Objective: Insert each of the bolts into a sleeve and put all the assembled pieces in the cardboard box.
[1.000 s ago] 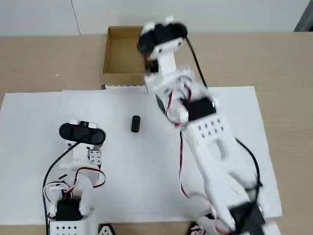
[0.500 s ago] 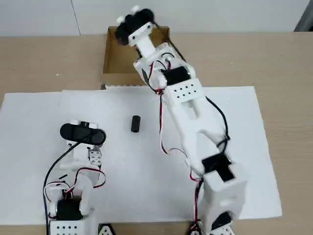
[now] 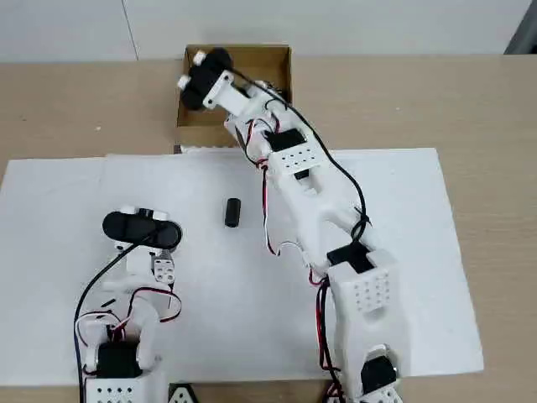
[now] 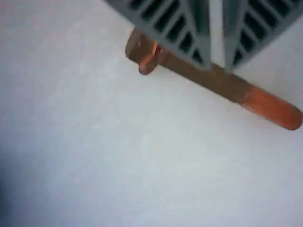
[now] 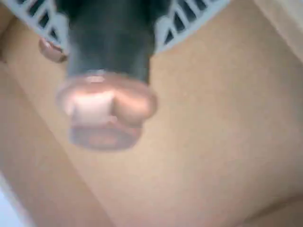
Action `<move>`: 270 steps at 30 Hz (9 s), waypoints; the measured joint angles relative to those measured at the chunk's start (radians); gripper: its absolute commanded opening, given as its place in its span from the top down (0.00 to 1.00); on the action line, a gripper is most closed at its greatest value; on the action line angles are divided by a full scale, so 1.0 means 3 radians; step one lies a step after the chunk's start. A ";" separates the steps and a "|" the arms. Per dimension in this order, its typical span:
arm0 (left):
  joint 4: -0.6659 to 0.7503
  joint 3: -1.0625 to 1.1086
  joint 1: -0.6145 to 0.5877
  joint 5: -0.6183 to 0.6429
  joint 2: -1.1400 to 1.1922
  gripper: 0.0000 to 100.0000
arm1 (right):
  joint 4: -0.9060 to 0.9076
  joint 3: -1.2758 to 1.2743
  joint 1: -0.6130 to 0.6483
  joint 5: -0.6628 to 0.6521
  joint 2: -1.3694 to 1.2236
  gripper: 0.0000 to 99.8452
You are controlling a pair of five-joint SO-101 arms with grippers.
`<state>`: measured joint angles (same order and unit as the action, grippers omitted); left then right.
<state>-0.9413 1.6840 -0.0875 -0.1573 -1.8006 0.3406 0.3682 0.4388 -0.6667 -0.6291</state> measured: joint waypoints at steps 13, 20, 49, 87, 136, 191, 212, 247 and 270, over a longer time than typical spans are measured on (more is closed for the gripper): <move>0.0000 0.0000 0.0000 0.0000 0.0000 1.00 | -0.0179 0.0072 -0.0005 -0.0143 -0.0123 0.86; 0.0000 0.0000 0.0000 0.0000 0.0000 1.00 | -0.0123 0.0087 -0.0005 -0.0143 -0.0107 0.89; 0.0000 0.0000 0.0000 0.0000 0.0000 1.00 | 0.3299 0.0087 -0.0077 0.1084 0.2378 0.99; 0.0000 0.0000 0.0000 -0.0005 0.0000 1.00 | 0.3197 -0.1529 0.0486 0.3324 0.2614 0.82; 0.0000 0.0000 0.0000 -0.0005 0.0000 1.00 | 0.2547 -0.0849 0.0747 0.3324 0.0629 0.91; -0.1135 -0.1586 -0.0225 -0.0005 0.0399 1.00 | 0.4537 -0.1954 -0.0164 0.3335 0.4797 1.00; -0.1575 -0.3636 -0.0225 0.1166 0.3728 1.00 | 0.4383 -0.3493 -0.0731 0.3335 0.6536 1.00; -0.2332 -0.5212 -0.0230 0.2491 0.6720 0.87 | 0.4368 -0.3555 -0.0752 0.3335 0.6654 1.00; -0.1933 -0.5268 -0.0235 0.2542 0.6992 0.99 | 0.4368 -0.3555 -0.0752 0.3335 0.6654 1.00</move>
<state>-1.5213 0.1036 -0.1580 0.6053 0.2969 1.6510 -0.6981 0.2133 0.3337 1.3671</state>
